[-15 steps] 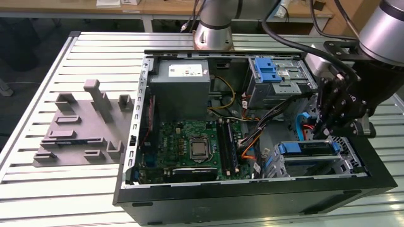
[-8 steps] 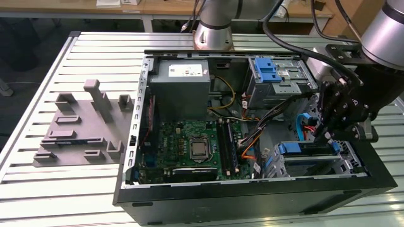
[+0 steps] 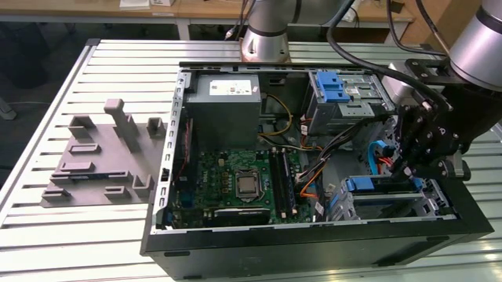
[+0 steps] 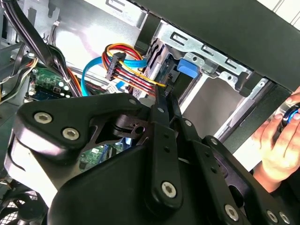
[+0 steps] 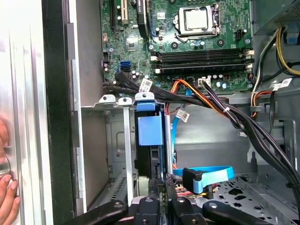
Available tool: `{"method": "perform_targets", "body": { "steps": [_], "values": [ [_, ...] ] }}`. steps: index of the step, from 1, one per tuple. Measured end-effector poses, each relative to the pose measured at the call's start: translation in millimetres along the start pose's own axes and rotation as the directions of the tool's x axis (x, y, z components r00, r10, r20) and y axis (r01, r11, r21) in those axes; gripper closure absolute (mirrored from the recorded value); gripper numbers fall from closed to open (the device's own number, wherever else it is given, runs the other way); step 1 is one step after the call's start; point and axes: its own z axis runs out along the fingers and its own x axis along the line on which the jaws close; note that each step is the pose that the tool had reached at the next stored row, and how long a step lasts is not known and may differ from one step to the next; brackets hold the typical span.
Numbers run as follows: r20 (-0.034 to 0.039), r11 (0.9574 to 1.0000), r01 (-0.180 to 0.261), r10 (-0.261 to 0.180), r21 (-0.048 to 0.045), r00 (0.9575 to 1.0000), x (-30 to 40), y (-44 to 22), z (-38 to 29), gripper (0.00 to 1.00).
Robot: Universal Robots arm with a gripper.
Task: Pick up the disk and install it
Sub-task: 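Insert the first disk wire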
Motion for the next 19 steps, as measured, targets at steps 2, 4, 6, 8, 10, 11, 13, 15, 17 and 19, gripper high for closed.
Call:
{"method": "perform_targets", "body": {
  "steps": [2, 4, 6, 8, 10, 11, 13, 15, 17, 19],
  "values": [
    [0.0001, 1.0000, 0.000, 0.000, -0.0005, 1.0000, 0.2, 0.0, 0.1, 0.84],
    [-0.0001, 1.0000, 0.000, 0.000, -0.0009, 1.0000, 0.3, -0.1, 0.4, 0.84],
    [-0.0001, 1.0000, 0.000, 0.000, -0.0016, 1.0000, 0.3, -0.3, 0.8, 0.84],
    [-0.0002, 1.0000, 0.000, 0.000, -0.0028, 1.0000, 0.2, -0.8, 1.4, 0.84],
    [-0.0003, 1.0000, 0.000, 0.000, -0.0038, 1.0000, 0.1, -1.1, 1.7, 0.84],
    [-0.0004, 1.0000, 0.000, 0.000, -0.0041, 1.0000, 0.1, -1.1, 1.8, 0.84],
    [-0.0005, 1.0000, 0.000, 0.000, -0.0048, 1.0000, 0.1, -1.4, 2.1, 0.84],
    [-0.0004, 1.0000, 0.000, 0.000, -0.0054, 1.0000, 0.1, -1.7, 2.3, 0.84],
    [-0.0005, 1.0000, 0.000, 0.000, -0.0060, 1.0000, 0.1, -1.9, 2.6, 0.84],
    [-0.0006, 1.0000, 0.000, 0.000, -0.0066, 1.0000, 0.0, -2.2, 2.9, 0.84]
  ]
}}
